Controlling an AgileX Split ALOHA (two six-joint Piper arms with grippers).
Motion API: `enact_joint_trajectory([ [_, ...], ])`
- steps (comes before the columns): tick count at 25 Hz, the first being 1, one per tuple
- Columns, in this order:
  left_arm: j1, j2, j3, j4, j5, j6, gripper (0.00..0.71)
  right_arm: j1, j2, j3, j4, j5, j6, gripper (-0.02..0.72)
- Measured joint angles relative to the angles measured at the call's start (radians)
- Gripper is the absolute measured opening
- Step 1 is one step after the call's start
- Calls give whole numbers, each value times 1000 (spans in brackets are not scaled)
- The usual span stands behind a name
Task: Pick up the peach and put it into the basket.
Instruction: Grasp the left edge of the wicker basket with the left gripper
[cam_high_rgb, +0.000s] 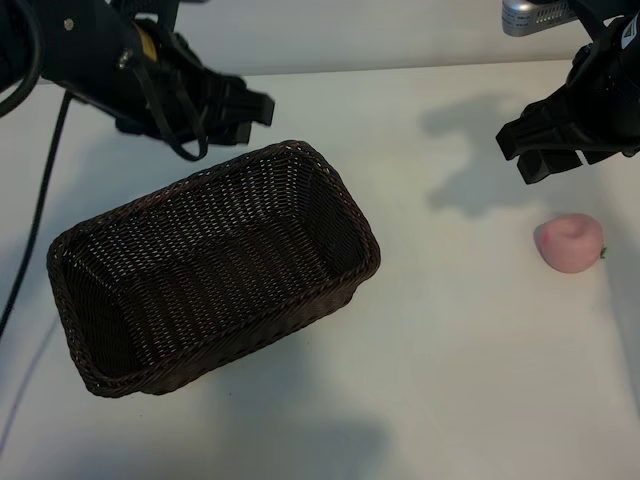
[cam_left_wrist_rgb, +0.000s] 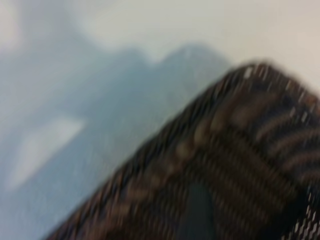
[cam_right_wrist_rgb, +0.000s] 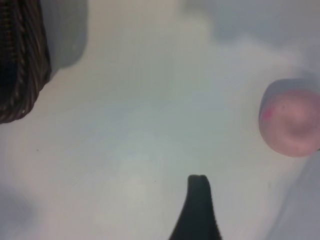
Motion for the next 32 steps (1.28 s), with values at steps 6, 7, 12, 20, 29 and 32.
enact_joint_trajectory([
  [6, 0, -43, 55, 3, 121, -16, 592, 0, 0, 0, 0, 0, 0, 558],
  [7, 0, -66, 84, 8, 121, -26, 592, 0, 0, 0, 0, 0, 0, 558],
  [12, 0, -224, 260, 94, 117, -177, 592, 0, 0, 0, 0, 0, -5, 558],
  [20, 0, -533, 535, 270, 161, -572, 592, 0, 0, 0, 0, 0, -5, 558],
  [29, 32, -546, 639, 348, 147, -767, 592, 0, 0, 0, 1, 0, -5, 558],
  [32, 80, -500, 639, 323, 102, -771, 592, 0, 0, 0, 1, 0, -5, 558],
])
